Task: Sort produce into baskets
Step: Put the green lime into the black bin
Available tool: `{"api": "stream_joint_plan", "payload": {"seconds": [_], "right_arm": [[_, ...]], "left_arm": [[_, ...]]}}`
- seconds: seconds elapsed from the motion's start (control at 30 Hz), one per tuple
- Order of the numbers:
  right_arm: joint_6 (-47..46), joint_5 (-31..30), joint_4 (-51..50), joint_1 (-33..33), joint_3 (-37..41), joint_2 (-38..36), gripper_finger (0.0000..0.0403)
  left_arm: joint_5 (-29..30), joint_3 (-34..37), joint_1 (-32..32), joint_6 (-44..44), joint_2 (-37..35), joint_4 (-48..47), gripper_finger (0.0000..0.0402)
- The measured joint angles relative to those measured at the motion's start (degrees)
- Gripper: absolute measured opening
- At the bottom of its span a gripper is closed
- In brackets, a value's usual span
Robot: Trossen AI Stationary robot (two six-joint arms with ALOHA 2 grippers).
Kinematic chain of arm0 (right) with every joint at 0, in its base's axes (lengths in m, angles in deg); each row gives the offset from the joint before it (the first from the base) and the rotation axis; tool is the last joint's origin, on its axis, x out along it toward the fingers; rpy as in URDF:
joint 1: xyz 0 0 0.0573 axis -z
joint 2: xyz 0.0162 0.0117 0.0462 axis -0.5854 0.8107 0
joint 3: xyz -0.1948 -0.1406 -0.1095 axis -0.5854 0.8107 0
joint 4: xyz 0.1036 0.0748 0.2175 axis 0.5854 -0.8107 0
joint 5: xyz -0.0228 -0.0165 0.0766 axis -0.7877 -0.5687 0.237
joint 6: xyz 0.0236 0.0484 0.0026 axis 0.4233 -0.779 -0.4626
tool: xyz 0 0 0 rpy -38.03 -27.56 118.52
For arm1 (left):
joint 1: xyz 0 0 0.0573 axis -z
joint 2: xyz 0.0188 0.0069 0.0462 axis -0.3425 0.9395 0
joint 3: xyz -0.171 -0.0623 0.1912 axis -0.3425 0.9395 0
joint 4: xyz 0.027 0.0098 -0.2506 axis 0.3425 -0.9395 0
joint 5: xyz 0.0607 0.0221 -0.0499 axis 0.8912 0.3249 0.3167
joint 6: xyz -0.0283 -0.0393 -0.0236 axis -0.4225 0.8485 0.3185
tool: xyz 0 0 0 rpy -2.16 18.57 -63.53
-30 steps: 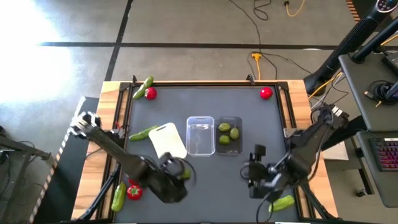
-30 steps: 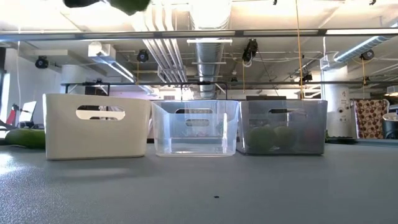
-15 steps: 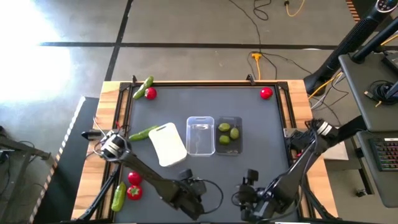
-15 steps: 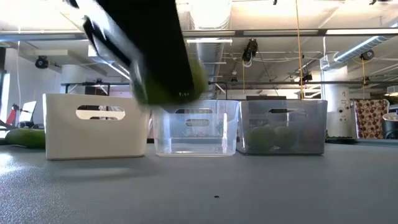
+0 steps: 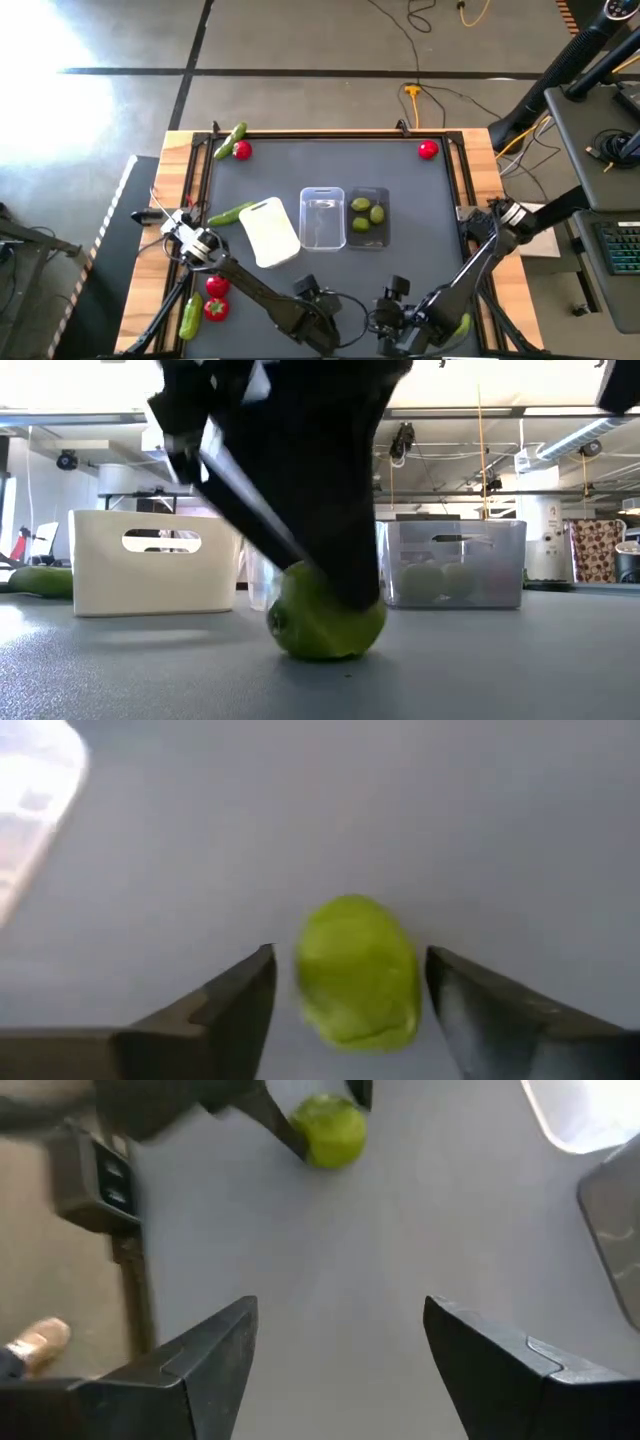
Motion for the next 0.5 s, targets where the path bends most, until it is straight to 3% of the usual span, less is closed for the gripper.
{"api": "stream_joint_plan", "payload": {"seconds": [0.23, 0.4, 0.5], "right_arm": [[10.6, 1.2, 6.1, 3.2, -0.4, 3.5, 0.0332], [16.1, 0.9, 12.6, 6.7, -0.4, 4.6, 0.0355], [22.6, 1.0, 15.8, 8.5, -0.4, 5.4, 0.0356]], "left_arm": [[3.0, -10.2, 1.5, -1.0, -0.3, -20.1, 0.0328], [4.6, -16.2, 3.6, 1.1, -0.7, -35.8, 0.0339], [5.0, -16.7, 5.1, 2.3, -1.5, -37.3, 0.0334]]}}
